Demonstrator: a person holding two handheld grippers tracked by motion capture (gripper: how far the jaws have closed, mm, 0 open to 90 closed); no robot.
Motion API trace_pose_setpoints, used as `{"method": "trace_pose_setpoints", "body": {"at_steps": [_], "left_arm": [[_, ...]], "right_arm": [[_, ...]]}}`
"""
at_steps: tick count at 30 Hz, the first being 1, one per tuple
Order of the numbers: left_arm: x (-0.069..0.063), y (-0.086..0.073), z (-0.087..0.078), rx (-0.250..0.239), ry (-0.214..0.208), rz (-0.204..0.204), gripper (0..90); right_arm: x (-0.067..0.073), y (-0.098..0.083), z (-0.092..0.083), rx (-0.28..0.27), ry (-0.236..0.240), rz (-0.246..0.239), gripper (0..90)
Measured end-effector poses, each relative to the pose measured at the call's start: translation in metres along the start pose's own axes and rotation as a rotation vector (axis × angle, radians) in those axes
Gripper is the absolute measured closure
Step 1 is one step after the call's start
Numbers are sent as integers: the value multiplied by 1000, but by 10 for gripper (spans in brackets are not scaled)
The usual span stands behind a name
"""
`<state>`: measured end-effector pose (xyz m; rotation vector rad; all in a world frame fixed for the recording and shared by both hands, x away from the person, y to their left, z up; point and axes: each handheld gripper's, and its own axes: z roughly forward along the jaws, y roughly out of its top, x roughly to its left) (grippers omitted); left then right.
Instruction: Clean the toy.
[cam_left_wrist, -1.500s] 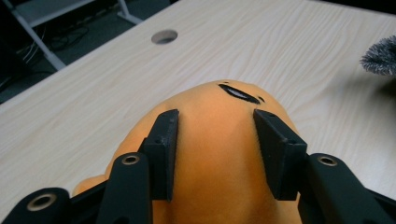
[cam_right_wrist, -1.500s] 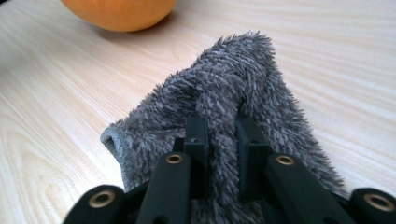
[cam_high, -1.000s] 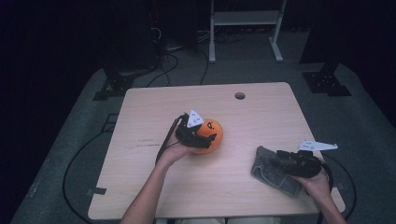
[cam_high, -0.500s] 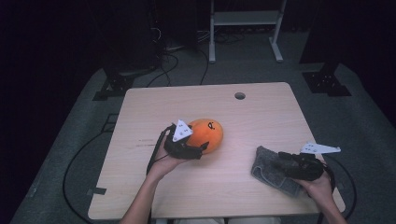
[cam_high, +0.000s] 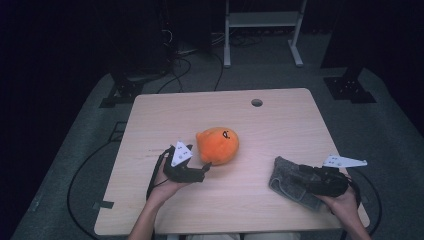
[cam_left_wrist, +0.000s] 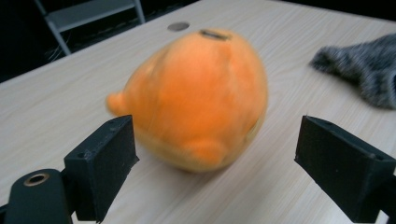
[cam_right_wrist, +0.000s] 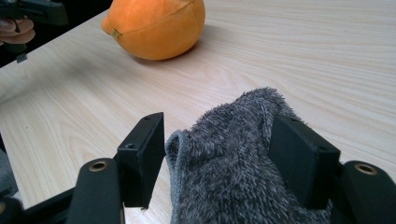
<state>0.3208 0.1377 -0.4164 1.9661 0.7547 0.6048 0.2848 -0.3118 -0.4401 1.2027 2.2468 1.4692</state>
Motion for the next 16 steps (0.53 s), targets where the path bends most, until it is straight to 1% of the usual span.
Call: {"method": "trace_pose_setpoints", "body": {"at_steps": [3,7,10,11,13,14,15,16], "left_arm": [[1,-7,-3,9,11,-7,115],[-1,-16,-7,2,11,-21,114],[-2,-21,-11,16,18,-16,109],[-2,-23,-13,28,19,-22,108],[-4,-31,-14,42,16,-57,102],[-4,-31,-14,42,16,-57,102],[-6,-39,-16,50,17,-56,101],[-6,-39,-16,50,17,-56,101]], "right_arm": [[-1,0,0,2,-2,-6,343],[1,0,1,2,2,-5,340],[2,1,2,4,2,-14,337],[2,0,3,6,2,-13,336],[2,0,3,6,3,-14,335],[1,0,3,3,1,-17,335],[1,0,3,1,3,-15,335],[0,-1,3,2,4,-11,335]]}}
